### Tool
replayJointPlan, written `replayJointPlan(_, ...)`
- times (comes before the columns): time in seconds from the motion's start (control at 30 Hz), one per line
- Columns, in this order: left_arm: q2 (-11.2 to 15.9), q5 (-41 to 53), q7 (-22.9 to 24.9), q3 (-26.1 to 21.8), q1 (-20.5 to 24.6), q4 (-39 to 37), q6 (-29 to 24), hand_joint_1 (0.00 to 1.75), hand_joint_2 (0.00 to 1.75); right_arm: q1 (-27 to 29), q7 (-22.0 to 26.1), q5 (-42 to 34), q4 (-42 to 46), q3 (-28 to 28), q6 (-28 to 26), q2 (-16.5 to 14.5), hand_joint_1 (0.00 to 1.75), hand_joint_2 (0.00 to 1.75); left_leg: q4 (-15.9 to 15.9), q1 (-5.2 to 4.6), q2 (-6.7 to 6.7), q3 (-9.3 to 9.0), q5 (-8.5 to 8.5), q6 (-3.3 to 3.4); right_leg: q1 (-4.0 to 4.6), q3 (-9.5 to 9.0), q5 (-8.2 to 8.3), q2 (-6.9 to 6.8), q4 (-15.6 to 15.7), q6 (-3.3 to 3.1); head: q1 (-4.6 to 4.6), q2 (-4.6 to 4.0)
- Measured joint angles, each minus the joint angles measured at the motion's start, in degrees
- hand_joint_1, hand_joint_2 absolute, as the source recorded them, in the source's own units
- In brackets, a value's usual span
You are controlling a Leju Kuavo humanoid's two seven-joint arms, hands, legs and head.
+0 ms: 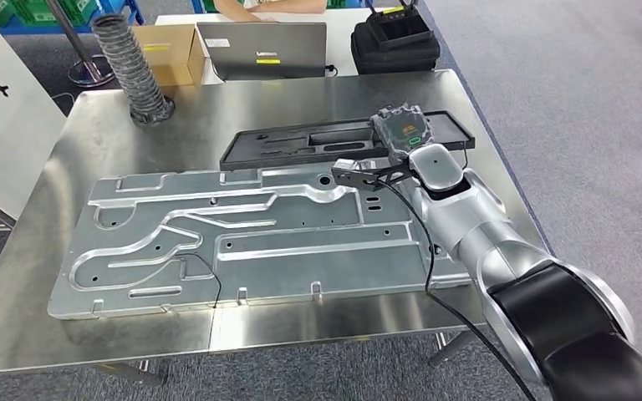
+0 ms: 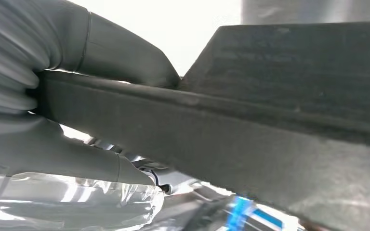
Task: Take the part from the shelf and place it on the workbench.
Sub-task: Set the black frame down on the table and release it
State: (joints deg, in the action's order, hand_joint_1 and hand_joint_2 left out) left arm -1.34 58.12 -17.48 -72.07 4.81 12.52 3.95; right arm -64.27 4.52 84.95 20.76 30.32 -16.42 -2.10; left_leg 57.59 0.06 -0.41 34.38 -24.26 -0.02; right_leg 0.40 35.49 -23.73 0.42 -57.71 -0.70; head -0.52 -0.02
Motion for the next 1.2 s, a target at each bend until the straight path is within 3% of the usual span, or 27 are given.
replayJointPlan(0.1,0.0,0.3,-0.7,0.0,0.1,0.0,0.0,0.0,1.75,1.6,2.3,-1.9,-0.4,-0.2,-2.9,-0.6,1.75,1.75,-0.7,0.41,0.12,-0.28,0.54,0.86,-0.07,0.74,-1.44,-0.03,-1.8,0.89,0.0,0.0)
replayJointPlan(0.2,0.0,0.4,-1.6,0.0,0.2,0.0,-0.1,0.0,1.75,3.3,4.8,-5.0,-0.8,-1.1,-5.8,-1.1,1.75,1.75,-1.0,0.53,0.15,-0.3,0.71,1.28,-0.49,5.51,-6.65,-0.09,-12.3,1.58,0.0,0.0)
replayJointPlan(0.23,0.0,0.4,-1.9,0.0,0.2,0.0,-0.2,0.0,1.75,4.1,5.8,-6.1,-0.9,-1.6,-6.6,-1.4,1.75,1.75,-0.9,0.54,0.13,-0.3,0.68,1.3,-0.67,7.03,-7.65,-0.1,-15.5,1.77,0.0,0.0)
replayJointPlan(0.27,0.0,0.5,-2.1,0.0,0.2,0.0,-0.3,0.0,1.75,4.9,6.8,-7.2,-0.9,-2.0,-7.2,-1.6,1.75,1.75,-0.9,0.55,0.09,-0.31,0.64,1.29,-0.85,7.67,-7.57,-0.11,-16.7,1.91,0.0,0.0)
replayJointPlan(0.3,0.0,0.6,-2.4,0.0,0.2,0.0,-0.4,0.0,1.75,5.6,7.8,-8.2,-1.0,-2.5,-7.7,-1.9,1.31,1.31,-0.8,0.56,0.03,-0.32,0.58,1.21,-1.02,7.16,-6.41,-0.14,-15.5,2.0,0.0,0.0)
replayJointPlan(0.4,-0.1,0.7,-3.0,0.1,0.1,0.0,-0.5,0.0,1.75,6.7,10.2,-10.7,-1.0,-3.8,-9.0,-3.2,0.0,0.0,-0.1,0.48,-0.01,-0.23,0.13,0.58,-1.16,1.79,-1.37,-0.34,-4.2,1.77,-0.01,0.0)
replayJointPlan(0.47,-0.1,0.8,-3.3,0.1,0.2,0.0,-0.6,0.0,1.75,7.1,11.1,-11.8,-1.0,-4.5,-9.3,-4.4,0.0,0.0,0.1,0.33,0.15,-0.11,-0.13,-0.04,-0.9,0.21,-0.65,-0.29,-0.8,1.27,-0.01,0.0)
replayJointPlan(0.53,-0.1,0.8,-3.4,0.2,0.2,0.0,-0.6,0.0,1.75,7.7,11.3,-12.1,-1.0,-4.8,-9.3,-5.4,0.0,0.0,0.0,0.35,0.28,-0.2,-0.15,-0.66,-0.72,0.19,-0.62,-0.12,-0.7,0.66,-0.01,0.01)
replayJointPlan(0.6,-0.2,0.8,-3.5,0.2,0.2,0.0,-0.6,0.0,1.75,8.0,11.3,-12.1,-1.0,-4.9,-9.3,-6.2,0.0,0.0,1.4,0.46,0.35,0.3,-1.31,-1.27,-0.83,-0.12,-0.45,-0.18,-0.3,-0.07,-0.01,0.01)
replayJointPlan(0.63,-0.2,0.8,-3.5,0.3,0.2,0.0,-0.6,0.0,1.75,8.1,11.3,-12.1,-1.0,-5.0,-9.3,-6.6,0.0,0.0,3.8,0.5,0.36,1.31,-2.74,-1.53,-0.9,-0.28,-0.38,-0.26,-0.1,-0.38,0.0,0.0)
replayJointPlan(0.7,-0.3,0.8,-3.5,0.3,0.2,0.0,-0.6,0.0,1.75,8.3,11.3,-12.1,-1.0,-5.0,-9.3,-7.1,0.0,0.0,11.5,0.58,0.39,4.9,-6.54,-1.88,-0.81,-0.42,-0.37,-0.36,0.1,-0.77,0.0,0.0)
replayJointPlan(0.77,-0.3,0.8,-3.5,0.3,0.1,0.0,-0.6,0.0,1.75,8.6,11.4,-12.1,-1.0,-5.1,-9.3,-7.4,0.0,0.0,17.0,0.61,0.39,7.67,-8.0,-1.99,-0.68,-0.45,-0.41,-0.37,0.0,-0.85,0.0,0.0)
replayJointPlan(0.8,-0.3,0.8,-3.5,0.3,0.0,0.0,-0.6,0.0,1.75,8.7,11.3,-12.1,-1.0,-5.1,-9.3,-7.5,0.0,0.0,16.6,0.62,0.39,7.55,-7.09,-1.95,-0.65,-0.5,-0.43,-0.34,0.0,-0.85,0.0,0.0)
replayJointPlan(0.83,-0.3,0.8,-3.5,0.3,-0.1,0.0,-0.6,0.0,1.75,8.8,11.3,-12.1,-1.0,-5.2,-9.3,-7.6,0.0,0.0,13.7,0.63,0.4,6.23,-5.2,-1.85,-0.65,-0.58,-0.47,-0.29,0.0,-0.8,0.0,0.0)
replayJointPlan(0.87,-0.3,0.8,-3.5,0.3,-0.1,0.0,-0.6,0.0,1.75,8.8,11.3,-12.2,-1.0,-5.2,-9.2,-7.6,0.0,0.0,9.4,0.63,0.4,4.13,-2.97,-1.7,-0.64,-0.65,-0.53,-0.23,-0.1,-0.71,0.0,0.0)
replayJointPlan(0.93,-0.3,0.8,-3.5,0.3,0.0,0.0,-0.9,0.0,1.75,8.6,11.5,-12.8,-0.9,-5.3,-8.1,-8.1,0.0,0.0,2.1,0.49,0.39,0.62,-0.44,-1.25,-0.42,-0.61,-0.64,-0.01,-0.3,-0.34,0.0,0.0)
replayJointPlan(0.97,-0.3,0.7,-3.5,0.3,0.0,0.0,-1.1,0.0,1.75,8.6,11.4,-13.2,-0.9,-5.3,-7.2,-8.5,0.0,0.0,0.5,0.38,0.38,-0.12,-0.17,-0.99,-0.32,-0.52,-0.62,0.1,-0.3,-0.1,0.0,0.0)
replayJointPlan(1.07,-0.4,0.7,-3.4,0.3,0.2,0.0,-1.6,0.0,1.75,8.7,10.0,-13.9,-0.9,-5.4,-4.7,-10.2,0.0,0.0,-0.1,0.36,0.37,-0.25,-0.01,-0.03,-0.33,-0.36,-0.65,0.25,-0.4,0.8,0.0,0.0)
replayJointPlan(1.13,-0.5,0.7,-3.5,0.3,0.4,0.0,-1.7,0.0,0.87,8.6,9.0,-13.9,-0.9,-5.4,-3.7,-10.7,0.0,0.0,-0.5,0.59,0.36,-0.33,0.36,0.68,-0.4,0.75,-2.63,0.16,-3.1,1.4,0.0,0.0)
replayJointPlan(1.2,-0.5,0.7,-3.5,0.3,0.4,0.0,-1.7,0.0,0.0,8.5,8.5,-13.9,-1.0,-5.4,-2.8,-10.8,0.0,0.0,-0.6,0.58,0.35,-0.29,0.48,1.03,-0.56,4.03,-6.47,0.08,-10.3,1.81,0.0,0.0)
